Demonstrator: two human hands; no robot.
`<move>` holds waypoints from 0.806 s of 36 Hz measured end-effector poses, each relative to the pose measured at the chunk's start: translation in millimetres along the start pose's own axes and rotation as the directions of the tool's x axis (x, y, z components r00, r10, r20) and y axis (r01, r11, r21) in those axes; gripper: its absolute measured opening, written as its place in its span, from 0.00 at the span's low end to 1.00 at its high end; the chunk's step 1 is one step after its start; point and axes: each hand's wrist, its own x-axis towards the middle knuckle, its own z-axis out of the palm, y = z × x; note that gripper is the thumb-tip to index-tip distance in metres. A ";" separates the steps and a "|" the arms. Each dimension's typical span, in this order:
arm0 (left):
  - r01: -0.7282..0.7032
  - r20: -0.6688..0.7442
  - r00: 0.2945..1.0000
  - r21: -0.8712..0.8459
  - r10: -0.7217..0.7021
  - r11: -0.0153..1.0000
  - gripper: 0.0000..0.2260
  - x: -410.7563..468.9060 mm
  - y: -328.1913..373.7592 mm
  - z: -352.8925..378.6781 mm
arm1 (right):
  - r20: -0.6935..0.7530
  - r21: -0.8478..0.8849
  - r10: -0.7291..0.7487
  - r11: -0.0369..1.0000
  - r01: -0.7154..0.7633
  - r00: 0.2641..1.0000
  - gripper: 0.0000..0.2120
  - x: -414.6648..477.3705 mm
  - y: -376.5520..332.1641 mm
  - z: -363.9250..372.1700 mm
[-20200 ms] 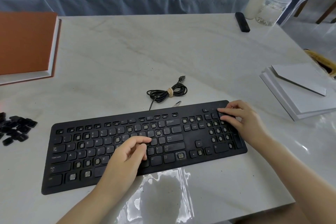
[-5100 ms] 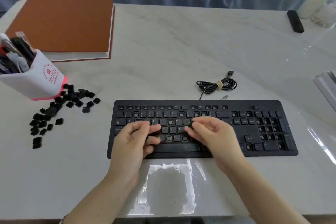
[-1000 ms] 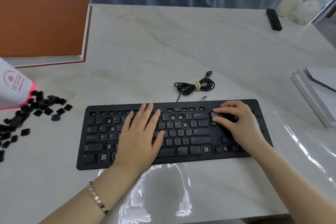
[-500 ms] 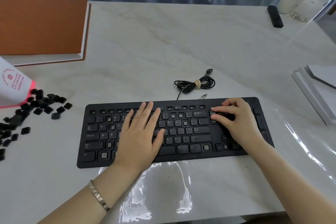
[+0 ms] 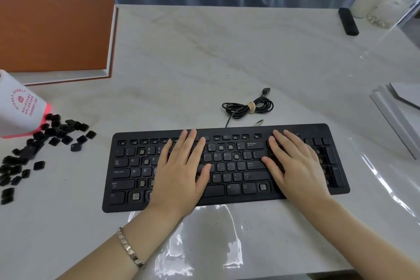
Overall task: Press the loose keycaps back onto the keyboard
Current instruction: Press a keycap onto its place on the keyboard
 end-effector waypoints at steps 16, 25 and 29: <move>-0.020 0.123 0.992 -0.046 0.026 0.999 0.23 -2.2 -1.7 -8.0 | 0.060 0.067 0.047 0.996 -0.051 0.997 0.14 11.5 -23.6 -13.7; 0.182 0.010 0.982 -0.293 -0.188 0.939 0.19 -34.9 -54.0 -51.6 | 0.311 0.394 -0.128 0.919 -0.005 0.942 0.12 40.3 -129.8 -24.0; 0.397 -0.028 0.912 -0.188 -0.409 0.898 0.13 -56.8 -107.9 -72.9 | 0.369 0.385 -0.272 0.915 0.120 0.889 0.14 53.0 -177.5 -14.9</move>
